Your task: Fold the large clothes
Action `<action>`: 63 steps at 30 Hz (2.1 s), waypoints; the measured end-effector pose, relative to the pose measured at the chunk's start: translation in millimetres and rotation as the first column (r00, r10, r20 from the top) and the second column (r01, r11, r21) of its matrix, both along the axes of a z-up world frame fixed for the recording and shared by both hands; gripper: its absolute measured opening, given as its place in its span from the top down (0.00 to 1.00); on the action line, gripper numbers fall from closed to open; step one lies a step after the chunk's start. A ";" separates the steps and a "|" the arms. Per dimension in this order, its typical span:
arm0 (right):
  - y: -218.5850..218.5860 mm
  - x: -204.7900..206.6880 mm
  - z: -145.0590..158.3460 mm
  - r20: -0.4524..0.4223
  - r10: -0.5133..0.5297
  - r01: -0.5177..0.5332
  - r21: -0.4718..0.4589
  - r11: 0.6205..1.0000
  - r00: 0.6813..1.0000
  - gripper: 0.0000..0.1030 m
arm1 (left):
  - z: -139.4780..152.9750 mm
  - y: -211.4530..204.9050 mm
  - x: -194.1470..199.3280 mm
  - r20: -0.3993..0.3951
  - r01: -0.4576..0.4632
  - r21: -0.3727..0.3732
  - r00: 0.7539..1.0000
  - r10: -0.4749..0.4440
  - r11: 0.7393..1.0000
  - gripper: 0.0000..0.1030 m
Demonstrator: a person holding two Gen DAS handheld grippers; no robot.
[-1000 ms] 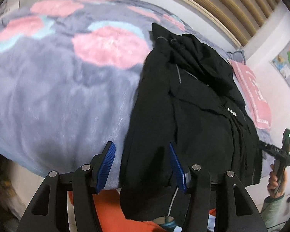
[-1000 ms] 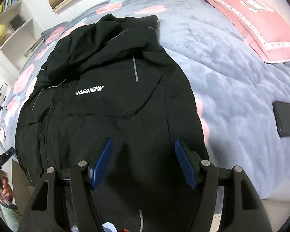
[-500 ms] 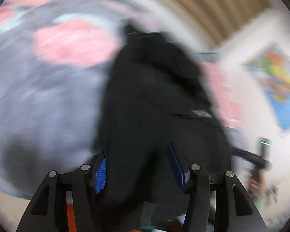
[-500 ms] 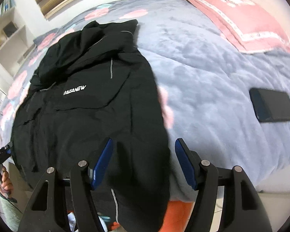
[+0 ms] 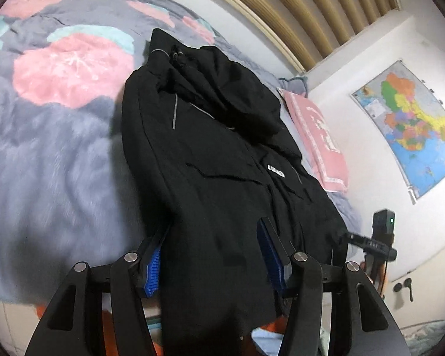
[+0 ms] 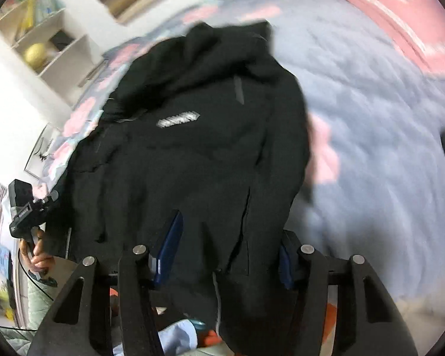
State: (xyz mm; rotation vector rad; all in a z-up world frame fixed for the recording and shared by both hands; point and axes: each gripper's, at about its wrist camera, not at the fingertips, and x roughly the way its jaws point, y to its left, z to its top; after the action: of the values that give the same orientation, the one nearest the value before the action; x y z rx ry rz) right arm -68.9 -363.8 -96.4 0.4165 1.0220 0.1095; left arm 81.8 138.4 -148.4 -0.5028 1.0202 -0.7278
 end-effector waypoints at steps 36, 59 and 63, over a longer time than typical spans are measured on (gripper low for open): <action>-54.7 123.0 135.1 0.244 -0.071 0.053 0.079 0.995 0.967 0.82 | 136.0 -1.7 136.7 0.222 -0.136 -0.136 0.961 0.164 0.981 0.88; -59.1 353.2 -30.9 -0.043 -0.182 0.175 -0.126 0.976 0.982 0.75 | -24.0 -93.4 338.1 -0.011 -0.220 0.220 0.974 0.227 0.950 0.81; -53.7 347.7 -22.6 -0.039 -0.150 0.141 -0.167 0.976 0.988 0.72 | -0.7 -89.7 318.2 0.076 -0.163 0.245 0.986 0.149 0.956 0.78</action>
State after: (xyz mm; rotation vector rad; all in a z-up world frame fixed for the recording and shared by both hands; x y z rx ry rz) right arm 278.8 -417.5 -119.0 0.3439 1.0393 -0.1168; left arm 400.0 48.8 -149.1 -0.3369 0.9905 -0.4616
